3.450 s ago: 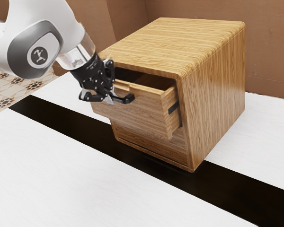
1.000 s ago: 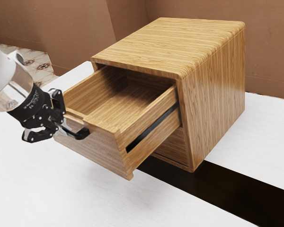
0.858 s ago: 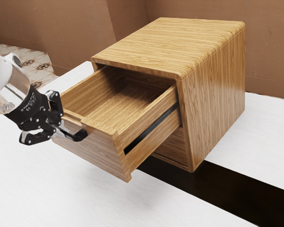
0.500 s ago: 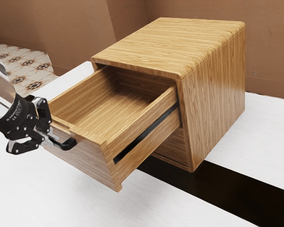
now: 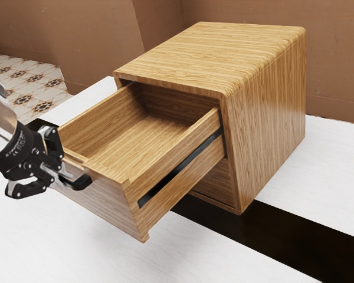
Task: Pull the drawer handle with one arm to open the drawer
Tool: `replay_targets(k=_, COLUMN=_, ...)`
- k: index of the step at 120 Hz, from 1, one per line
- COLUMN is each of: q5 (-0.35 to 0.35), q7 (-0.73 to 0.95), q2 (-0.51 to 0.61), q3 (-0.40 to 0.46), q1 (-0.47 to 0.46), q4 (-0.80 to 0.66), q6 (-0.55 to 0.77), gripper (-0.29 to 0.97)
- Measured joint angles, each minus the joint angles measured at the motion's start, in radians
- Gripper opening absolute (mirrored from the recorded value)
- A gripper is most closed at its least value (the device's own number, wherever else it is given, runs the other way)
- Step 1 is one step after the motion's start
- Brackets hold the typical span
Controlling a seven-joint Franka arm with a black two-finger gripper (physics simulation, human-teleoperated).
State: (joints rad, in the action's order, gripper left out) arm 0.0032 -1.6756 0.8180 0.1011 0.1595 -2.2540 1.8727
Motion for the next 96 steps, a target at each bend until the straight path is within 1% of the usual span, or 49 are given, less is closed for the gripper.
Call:
replay_targets(k=12, q5=-0.002, q7=0.0, q2=0.03, q3=0.02, q1=0.0, q4=-0.002, q6=-0.003, gripper=-0.07)
replay_targets(k=18, q5=-0.004, q7=-0.001, q2=0.043, q3=0.024, q1=-0.001, q4=-0.002, q6=-0.005, gripper=-0.03)
replay_targets(k=41, q5=-0.006, q7=-0.002, q2=0.059, q3=0.036, q1=-0.002, q4=-0.002, q6=-0.012, gripper=0.19)
replay_targets(k=52, q5=-0.006, q7=-0.001, q2=0.037, q3=0.036, q1=-0.002, q4=0.04, q6=-0.029, gripper=0.34)
replay_targets(k=58, q5=-0.006, q7=0.0, q2=-0.025, q3=0.032, q1=-0.001, q4=0.123, q6=-0.055, gripper=0.41)
replay_targets(k=65, q5=-0.005, q7=0.001, q2=-0.133, q3=0.027, q1=0.0, q4=0.263, q6=-0.108, gripper=0.48)
replay_targets(k=81, q5=-0.003, q7=0.001, q2=-0.377, q3=0.024, q1=0.001, q4=0.561, q6=-0.276, gripper=0.57)
replay_targets(k=89, q5=-0.003, q7=0.001, q2=-0.45, q3=0.022, q1=0.001, q4=0.637, q6=-0.351, gripper=0.6)
replay_targets(k=96, q5=-0.002, q7=0.001, q2=-0.489, q3=0.022, q1=0.0, q4=0.671, q6=-0.399, gripper=0.62)
